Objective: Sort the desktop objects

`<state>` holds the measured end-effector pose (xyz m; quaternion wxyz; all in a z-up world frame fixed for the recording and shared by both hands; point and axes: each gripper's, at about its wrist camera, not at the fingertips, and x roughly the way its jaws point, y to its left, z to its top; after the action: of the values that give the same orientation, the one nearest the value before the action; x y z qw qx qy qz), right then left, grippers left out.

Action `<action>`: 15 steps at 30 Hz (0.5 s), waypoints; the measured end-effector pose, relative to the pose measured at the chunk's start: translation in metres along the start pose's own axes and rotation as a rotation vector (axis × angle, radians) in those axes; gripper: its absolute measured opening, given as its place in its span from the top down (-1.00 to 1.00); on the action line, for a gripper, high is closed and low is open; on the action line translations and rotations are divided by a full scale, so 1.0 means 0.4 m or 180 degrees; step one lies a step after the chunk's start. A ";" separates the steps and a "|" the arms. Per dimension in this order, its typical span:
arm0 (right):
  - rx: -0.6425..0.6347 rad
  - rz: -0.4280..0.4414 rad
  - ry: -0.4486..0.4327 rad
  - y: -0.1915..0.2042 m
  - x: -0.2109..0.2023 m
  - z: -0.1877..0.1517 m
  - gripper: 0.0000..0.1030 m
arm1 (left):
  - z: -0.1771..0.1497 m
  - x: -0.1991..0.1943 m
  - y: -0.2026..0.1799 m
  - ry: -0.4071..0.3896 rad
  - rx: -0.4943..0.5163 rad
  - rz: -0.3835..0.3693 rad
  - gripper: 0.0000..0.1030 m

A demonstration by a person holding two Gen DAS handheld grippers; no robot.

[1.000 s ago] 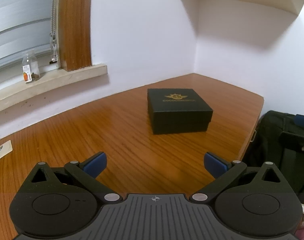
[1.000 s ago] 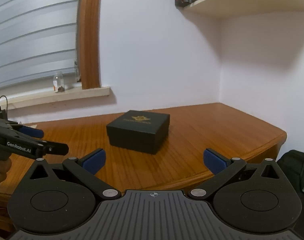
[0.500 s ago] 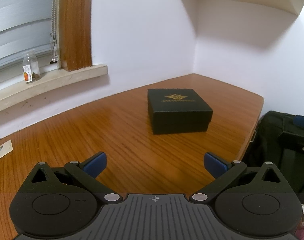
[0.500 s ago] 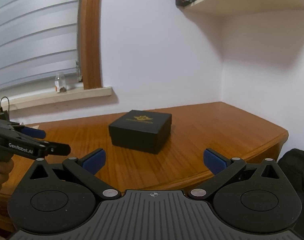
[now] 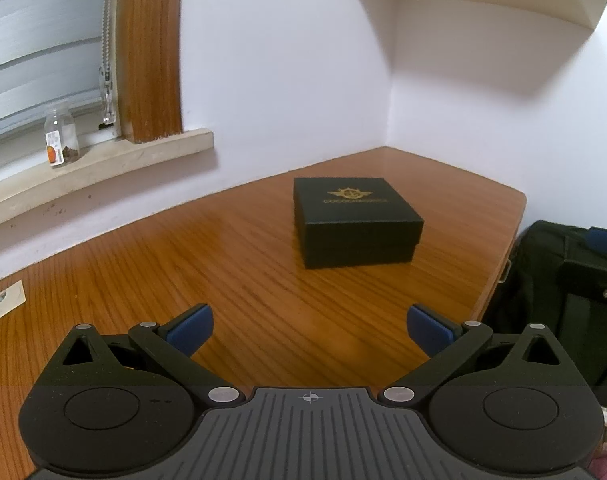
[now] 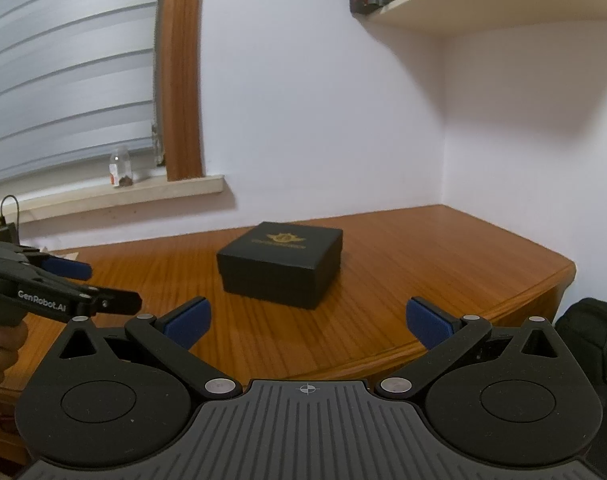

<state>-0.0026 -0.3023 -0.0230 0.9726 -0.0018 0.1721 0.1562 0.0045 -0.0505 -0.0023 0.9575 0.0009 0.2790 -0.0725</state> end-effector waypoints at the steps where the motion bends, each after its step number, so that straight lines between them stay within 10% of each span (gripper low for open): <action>1: -0.0002 -0.0002 -0.0002 0.001 -0.001 0.000 -1.00 | 0.001 0.000 0.000 0.0000 -0.0001 0.0000 -1.00; 15: -0.0023 0.0020 -0.0004 -0.005 0.000 0.003 -1.00 | 0.006 -0.005 0.001 -0.0011 0.0005 0.0007 -1.00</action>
<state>-0.0017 -0.3043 -0.0220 0.9722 -0.0047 0.1709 0.1599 0.0041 -0.0501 0.0006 0.9581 0.0018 0.2773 -0.0717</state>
